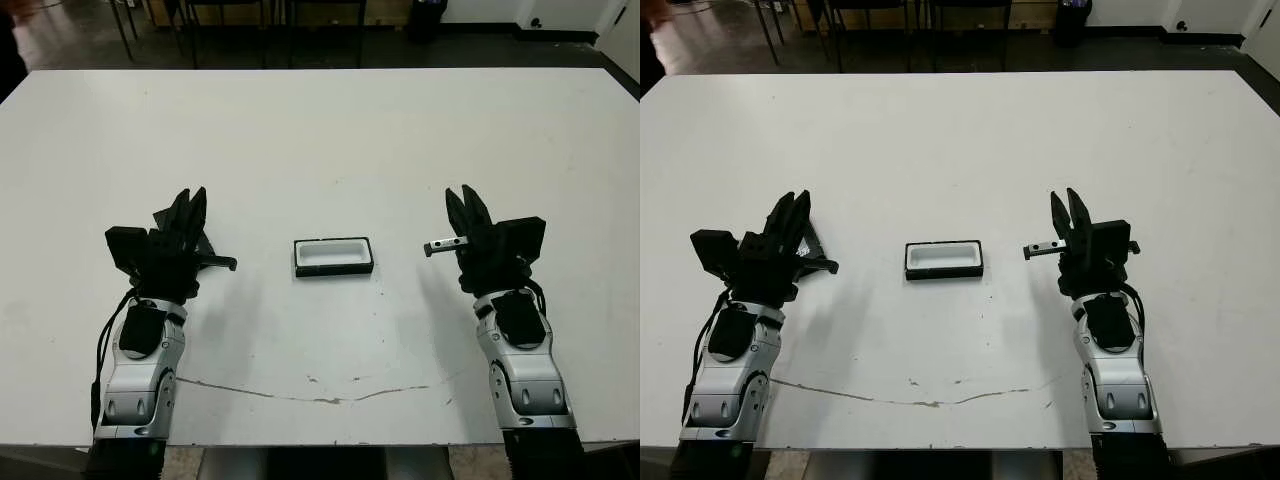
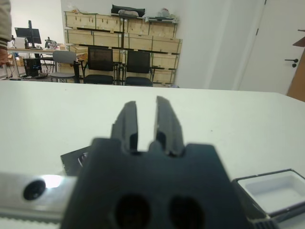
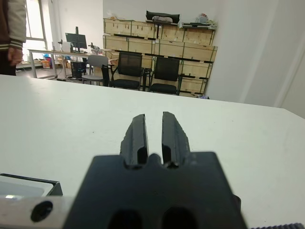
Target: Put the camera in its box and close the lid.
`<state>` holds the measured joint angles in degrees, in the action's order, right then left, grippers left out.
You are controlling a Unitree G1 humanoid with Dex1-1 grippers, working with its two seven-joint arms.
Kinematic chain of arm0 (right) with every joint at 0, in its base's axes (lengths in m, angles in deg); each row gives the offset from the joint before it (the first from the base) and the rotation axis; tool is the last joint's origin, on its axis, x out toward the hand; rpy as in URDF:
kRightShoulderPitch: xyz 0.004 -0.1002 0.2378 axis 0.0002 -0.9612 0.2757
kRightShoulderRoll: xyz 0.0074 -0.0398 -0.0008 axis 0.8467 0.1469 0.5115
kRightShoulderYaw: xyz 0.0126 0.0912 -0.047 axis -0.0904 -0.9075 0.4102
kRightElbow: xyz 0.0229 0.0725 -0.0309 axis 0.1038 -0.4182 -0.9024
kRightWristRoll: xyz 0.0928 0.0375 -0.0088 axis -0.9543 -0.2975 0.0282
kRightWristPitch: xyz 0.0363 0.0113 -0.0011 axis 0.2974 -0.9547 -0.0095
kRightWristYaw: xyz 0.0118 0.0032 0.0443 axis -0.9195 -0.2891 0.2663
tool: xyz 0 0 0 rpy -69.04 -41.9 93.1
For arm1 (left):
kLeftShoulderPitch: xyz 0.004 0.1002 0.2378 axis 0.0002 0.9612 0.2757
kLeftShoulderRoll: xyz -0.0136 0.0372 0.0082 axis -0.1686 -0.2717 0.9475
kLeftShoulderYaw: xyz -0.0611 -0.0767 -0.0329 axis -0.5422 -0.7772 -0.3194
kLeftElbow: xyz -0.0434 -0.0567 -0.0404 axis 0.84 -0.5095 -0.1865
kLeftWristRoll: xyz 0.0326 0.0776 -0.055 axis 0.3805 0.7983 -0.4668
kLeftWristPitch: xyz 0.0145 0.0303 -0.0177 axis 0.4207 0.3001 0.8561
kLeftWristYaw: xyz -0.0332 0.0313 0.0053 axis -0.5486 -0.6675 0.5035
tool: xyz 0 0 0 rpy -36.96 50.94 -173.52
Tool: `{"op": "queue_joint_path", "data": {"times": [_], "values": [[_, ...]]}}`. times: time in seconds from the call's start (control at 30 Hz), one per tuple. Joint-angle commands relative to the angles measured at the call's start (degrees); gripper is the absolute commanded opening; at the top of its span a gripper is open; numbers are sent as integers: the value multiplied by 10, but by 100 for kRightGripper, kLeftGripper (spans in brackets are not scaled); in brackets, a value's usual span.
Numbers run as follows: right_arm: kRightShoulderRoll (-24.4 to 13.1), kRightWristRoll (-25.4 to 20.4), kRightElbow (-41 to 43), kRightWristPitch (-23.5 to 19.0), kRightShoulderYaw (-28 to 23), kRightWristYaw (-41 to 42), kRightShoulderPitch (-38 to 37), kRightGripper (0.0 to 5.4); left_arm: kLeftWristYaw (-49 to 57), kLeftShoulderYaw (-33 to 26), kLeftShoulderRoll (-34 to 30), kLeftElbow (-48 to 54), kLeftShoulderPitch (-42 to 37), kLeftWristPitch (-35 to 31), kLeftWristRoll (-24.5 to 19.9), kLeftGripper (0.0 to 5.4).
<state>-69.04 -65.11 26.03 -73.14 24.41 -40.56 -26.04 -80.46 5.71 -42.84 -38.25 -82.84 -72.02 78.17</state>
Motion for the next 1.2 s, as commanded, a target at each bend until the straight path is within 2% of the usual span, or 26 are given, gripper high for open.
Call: {"op": "queue_joint_path", "data": {"times": [0.03, 0.47, 0.57, 0.7, 0.77, 0.9, 1.07, 1.2], "values": [[-4, -4, -7, -6, -2, 3, -6, 0, -1, -3, -5, -8, 7, -9, -2, 3], [-10, -3, -2, -8, -7, 2, -2, 0, -1, -4, -6, -4, 10, -9, -4, 3], [-13, -11, 15, -25, -18, -2, 0, 0, -1, -4, -10, -4, 11, -7, 0, 3], [-43, -9, 48, -49, -36, 10, 4, 0, -1, -4, -9, -8, 9, -7, -1, 3], [-69, -14, 70, -75, -49, 24, 6, 0, -2, -5, -9, -8, 7, -10, -5, 3], [-120, -27, 107, -128, -82, 48, 11, 59, -4, -4, -10, -13, 4, -3, -3, 0], [-146, -34, 152, -204, -113, 43, 5, 167, -2, -2, -8, -15, 3, -2, 1, 0], [-174, -31, 150, -222, -116, 66, -1, 257, -2, -3, -5, -11, 2, -11, -6, 0]]}}
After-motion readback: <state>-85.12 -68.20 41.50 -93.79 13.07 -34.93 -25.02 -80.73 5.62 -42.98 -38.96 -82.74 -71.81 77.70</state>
